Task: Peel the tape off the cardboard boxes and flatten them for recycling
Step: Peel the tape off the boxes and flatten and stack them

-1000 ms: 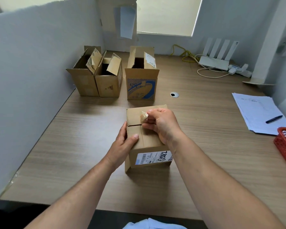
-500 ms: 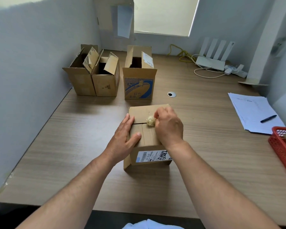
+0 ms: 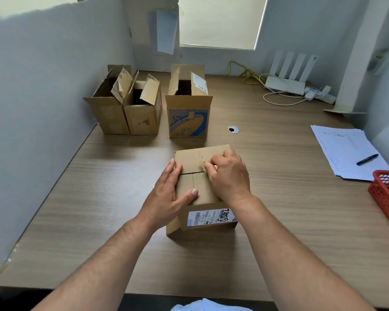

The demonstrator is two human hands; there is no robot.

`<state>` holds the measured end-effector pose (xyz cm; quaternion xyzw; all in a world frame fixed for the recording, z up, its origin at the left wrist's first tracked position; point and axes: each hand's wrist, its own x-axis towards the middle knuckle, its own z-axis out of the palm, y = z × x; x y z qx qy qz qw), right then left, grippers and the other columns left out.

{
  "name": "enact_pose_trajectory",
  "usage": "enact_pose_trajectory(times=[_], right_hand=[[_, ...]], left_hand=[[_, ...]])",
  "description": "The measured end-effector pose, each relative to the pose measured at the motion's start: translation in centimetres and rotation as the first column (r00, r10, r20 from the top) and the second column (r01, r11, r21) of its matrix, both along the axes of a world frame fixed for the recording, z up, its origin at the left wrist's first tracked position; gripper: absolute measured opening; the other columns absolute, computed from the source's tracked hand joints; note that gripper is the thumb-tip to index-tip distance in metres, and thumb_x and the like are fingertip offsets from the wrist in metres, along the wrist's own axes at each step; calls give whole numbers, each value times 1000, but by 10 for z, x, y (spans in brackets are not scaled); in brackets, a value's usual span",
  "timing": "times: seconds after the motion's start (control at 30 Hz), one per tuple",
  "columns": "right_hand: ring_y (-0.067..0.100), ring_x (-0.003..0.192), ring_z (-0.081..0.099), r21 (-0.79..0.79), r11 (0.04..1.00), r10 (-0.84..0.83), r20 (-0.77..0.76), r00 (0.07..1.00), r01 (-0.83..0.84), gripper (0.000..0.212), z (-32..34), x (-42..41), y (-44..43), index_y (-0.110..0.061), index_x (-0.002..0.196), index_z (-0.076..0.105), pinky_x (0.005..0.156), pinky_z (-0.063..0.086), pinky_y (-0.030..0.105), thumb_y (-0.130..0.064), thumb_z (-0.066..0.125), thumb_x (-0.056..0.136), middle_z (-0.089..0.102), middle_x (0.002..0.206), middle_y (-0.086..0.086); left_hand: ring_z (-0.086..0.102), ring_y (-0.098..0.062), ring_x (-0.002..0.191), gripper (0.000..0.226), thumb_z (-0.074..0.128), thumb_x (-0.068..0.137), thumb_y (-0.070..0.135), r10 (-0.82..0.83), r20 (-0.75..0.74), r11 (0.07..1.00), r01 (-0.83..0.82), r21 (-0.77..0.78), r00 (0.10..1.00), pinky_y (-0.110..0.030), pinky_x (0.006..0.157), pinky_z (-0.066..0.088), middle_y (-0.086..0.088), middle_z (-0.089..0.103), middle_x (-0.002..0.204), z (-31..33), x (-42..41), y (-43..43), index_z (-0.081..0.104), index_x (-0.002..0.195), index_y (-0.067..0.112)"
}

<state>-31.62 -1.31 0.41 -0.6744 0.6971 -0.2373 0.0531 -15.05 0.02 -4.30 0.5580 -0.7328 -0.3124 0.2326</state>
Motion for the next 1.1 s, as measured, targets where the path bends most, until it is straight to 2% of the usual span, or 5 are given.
enact_pose_trajectory(times=[0.23,0.33,0.6,0.8,1.1], right_hand=[[22,96,55,101,994,-41,93,995,31,51,14,-16,-7,-19,142,34,80,41,31,-18,53,95,57,105,6],[24,98,56,77,997,-15,47,999,12,24,12,-19,-10,-16,118,56,76,38,28,-15,49,95,57,110,7],[23,108,50,134,989,-29,-187,982,55,47,12,-25,-2,-15,114,59,80,41,31,-55,49,90,51,115,7],[25,105,53,27,999,37,-195,980,-32,25,7,-27,0,-11,111,57,79,40,31,-27,42,99,58,113,8],[27,89,58,80,983,-184,352,918,166,19,7,-62,0,-8,109,57,68,37,29,-21,48,98,64,95,8]], left_hand=[[3,-6,147,77,46,91,53,-17,46,1000,18,-23,999,-33,118,14,13,-3,161,2,-3,-7,11,154,26],[2,-5,147,70,46,96,41,-70,73,989,79,-122,995,-26,120,6,13,-2,160,8,-9,-10,12,154,24],[-27,-3,137,135,28,55,98,-243,477,950,307,-59,845,-25,114,-18,1,-19,159,30,-42,-31,-10,153,13],[-20,-9,145,136,43,56,91,-273,538,944,330,-11,797,-26,117,-14,-1,-16,161,34,-59,-34,-11,153,11],[-21,-9,145,137,31,48,96,-259,556,953,303,14,790,-26,113,-16,3,-18,160,32,-56,-34,-10,154,20]])
